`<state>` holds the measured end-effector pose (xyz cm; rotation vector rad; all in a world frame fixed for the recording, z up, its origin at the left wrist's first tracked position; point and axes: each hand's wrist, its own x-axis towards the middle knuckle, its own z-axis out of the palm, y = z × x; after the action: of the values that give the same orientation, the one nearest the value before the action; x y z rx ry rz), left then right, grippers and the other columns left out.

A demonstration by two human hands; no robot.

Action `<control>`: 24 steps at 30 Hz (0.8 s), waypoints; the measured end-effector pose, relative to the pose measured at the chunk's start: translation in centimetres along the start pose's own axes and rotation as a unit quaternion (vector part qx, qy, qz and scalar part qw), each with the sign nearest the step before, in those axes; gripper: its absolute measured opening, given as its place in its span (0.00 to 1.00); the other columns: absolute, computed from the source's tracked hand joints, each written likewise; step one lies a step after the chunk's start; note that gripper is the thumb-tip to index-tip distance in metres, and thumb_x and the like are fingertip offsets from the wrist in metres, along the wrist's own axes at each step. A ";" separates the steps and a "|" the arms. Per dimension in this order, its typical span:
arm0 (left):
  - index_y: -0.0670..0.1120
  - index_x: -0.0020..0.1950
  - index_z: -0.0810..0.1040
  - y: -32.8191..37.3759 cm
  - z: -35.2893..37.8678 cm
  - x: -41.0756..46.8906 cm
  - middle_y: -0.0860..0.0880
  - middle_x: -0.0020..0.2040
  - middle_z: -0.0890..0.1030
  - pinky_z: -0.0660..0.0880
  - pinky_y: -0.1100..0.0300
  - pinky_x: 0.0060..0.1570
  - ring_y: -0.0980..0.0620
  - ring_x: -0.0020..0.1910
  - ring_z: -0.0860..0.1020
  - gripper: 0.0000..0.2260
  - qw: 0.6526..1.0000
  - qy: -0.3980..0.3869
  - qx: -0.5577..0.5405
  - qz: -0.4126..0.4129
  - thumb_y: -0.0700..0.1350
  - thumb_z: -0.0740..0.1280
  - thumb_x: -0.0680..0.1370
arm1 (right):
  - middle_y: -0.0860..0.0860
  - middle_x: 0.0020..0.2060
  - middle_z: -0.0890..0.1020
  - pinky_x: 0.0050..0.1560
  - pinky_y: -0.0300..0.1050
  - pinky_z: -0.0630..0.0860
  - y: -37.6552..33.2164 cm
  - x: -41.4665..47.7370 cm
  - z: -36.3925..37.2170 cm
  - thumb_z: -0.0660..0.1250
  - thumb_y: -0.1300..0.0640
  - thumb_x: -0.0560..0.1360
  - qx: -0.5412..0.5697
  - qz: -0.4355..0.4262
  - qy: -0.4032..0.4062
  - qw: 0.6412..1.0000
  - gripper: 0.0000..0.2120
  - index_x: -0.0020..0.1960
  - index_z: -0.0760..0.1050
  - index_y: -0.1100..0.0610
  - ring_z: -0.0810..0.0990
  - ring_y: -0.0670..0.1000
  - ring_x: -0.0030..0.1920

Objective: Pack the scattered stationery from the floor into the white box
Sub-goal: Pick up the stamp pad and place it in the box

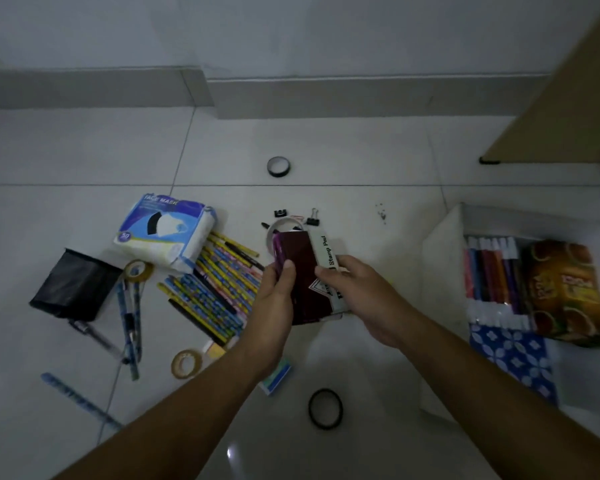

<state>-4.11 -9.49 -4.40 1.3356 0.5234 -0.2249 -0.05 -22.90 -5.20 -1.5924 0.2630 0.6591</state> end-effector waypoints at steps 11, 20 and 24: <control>0.66 0.62 0.71 0.3 9.4 -4.2 0.65 0.55 0.80 0.75 0.69 0.51 0.68 0.55 0.77 0.15 0.973 -0.183 0.119 0.082 0.62 0.52 0.78 | 0.41 0.52 0.83 0.45 0.31 0.78 -0.9 -9.7 -9.5 0.63 0.54 0.80 0.021 -0.125 0.112 0.986 0.14 0.62 0.71 0.40 0.82 0.38 0.51; 0.57 0.65 0.70 -4.9 13.0 -6.8 0.63 0.61 0.70 0.80 0.53 0.51 0.65 0.58 0.73 0.16 0.941 -0.179 0.266 0.107 0.55 0.64 0.77 | 0.45 0.50 0.81 0.39 0.39 0.76 5.4 -15.3 -15.9 0.58 0.54 0.81 0.014 0.017 0.337 0.941 0.13 0.62 0.72 0.41 0.80 0.42 0.45; 0.57 0.67 0.67 -6.2 13.2 -7.6 0.58 0.65 0.70 0.82 0.59 0.46 0.62 0.61 0.72 0.18 0.932 -0.199 0.283 0.107 0.49 0.65 0.78 | 0.49 0.50 0.79 0.37 0.39 0.76 6.8 -15.1 -15.4 0.56 0.53 0.82 -0.064 0.067 0.313 0.945 0.12 0.64 0.68 0.49 0.79 0.45 0.45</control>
<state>-10.39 -24.69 -4.28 1.8345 -0.0477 -0.4787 -11.92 -41.92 -2.46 -1.8922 0.8174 0.2529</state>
